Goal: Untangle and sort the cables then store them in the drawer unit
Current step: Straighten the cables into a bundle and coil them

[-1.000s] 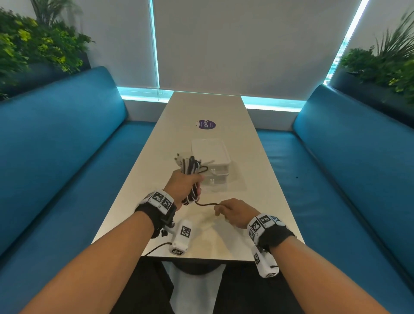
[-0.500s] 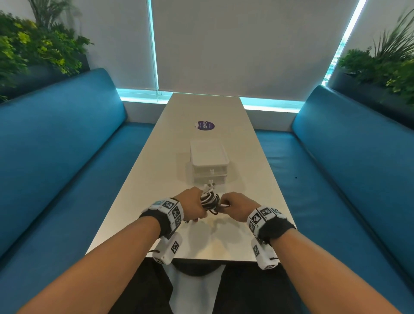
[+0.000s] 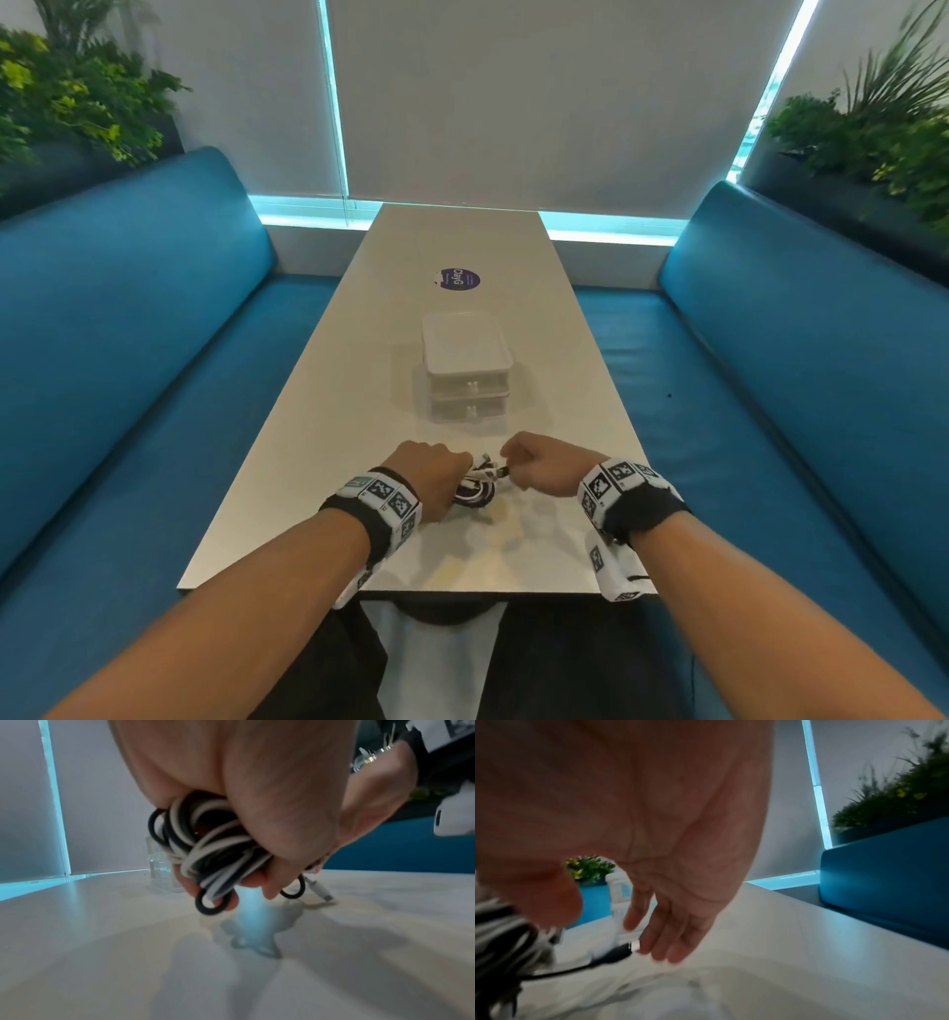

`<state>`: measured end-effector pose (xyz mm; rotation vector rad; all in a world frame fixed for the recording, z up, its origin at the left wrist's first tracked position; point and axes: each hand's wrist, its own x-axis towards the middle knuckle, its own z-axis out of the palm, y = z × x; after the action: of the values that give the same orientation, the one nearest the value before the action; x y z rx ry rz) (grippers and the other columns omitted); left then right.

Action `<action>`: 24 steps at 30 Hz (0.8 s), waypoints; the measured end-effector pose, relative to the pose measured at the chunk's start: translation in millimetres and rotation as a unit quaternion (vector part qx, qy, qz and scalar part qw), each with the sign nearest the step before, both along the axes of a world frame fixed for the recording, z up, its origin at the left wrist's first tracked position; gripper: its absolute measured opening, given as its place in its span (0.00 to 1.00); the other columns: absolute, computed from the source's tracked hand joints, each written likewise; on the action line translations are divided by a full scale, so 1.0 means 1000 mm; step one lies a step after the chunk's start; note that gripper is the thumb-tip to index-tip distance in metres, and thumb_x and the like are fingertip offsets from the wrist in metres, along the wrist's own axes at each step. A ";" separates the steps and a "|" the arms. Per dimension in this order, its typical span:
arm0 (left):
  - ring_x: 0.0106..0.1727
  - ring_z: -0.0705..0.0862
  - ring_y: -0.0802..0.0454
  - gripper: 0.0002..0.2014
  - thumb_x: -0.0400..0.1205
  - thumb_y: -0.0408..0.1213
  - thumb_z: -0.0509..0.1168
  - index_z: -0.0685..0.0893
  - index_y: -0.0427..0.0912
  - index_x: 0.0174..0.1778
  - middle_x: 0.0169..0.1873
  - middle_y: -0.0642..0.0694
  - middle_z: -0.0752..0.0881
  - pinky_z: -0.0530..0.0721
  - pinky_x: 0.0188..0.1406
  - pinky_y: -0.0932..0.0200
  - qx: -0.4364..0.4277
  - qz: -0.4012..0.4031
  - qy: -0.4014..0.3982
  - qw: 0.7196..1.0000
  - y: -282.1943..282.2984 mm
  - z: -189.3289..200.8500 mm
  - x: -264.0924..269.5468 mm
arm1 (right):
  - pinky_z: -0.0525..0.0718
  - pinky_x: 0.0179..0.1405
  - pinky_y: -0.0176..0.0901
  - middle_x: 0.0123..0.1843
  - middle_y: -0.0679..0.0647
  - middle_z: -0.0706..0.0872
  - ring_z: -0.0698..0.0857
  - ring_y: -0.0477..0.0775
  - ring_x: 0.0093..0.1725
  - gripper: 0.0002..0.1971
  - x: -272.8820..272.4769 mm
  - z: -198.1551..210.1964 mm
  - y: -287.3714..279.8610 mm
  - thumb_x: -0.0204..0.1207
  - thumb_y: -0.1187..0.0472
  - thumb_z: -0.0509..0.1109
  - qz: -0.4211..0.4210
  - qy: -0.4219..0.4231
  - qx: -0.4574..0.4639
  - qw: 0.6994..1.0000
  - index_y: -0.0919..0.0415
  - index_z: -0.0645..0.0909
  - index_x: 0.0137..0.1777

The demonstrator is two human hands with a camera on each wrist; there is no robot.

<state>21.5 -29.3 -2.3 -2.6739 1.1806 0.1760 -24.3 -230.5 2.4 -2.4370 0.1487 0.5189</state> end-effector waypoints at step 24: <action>0.45 0.81 0.41 0.08 0.81 0.34 0.62 0.80 0.40 0.55 0.49 0.41 0.83 0.68 0.40 0.53 -0.053 -0.066 -0.081 0.993 0.004 0.009 0.009 | 0.89 0.43 0.48 0.38 0.50 0.91 0.90 0.53 0.38 0.15 0.015 -0.008 0.043 0.60 0.49 0.79 0.050 -0.004 -0.037 0.998 0.51 0.87 0.46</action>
<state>30.8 -25.4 7.0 -2.6263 1.3431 -0.1256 -9.0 -187.6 -6.0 -2.5277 0.0424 0.5565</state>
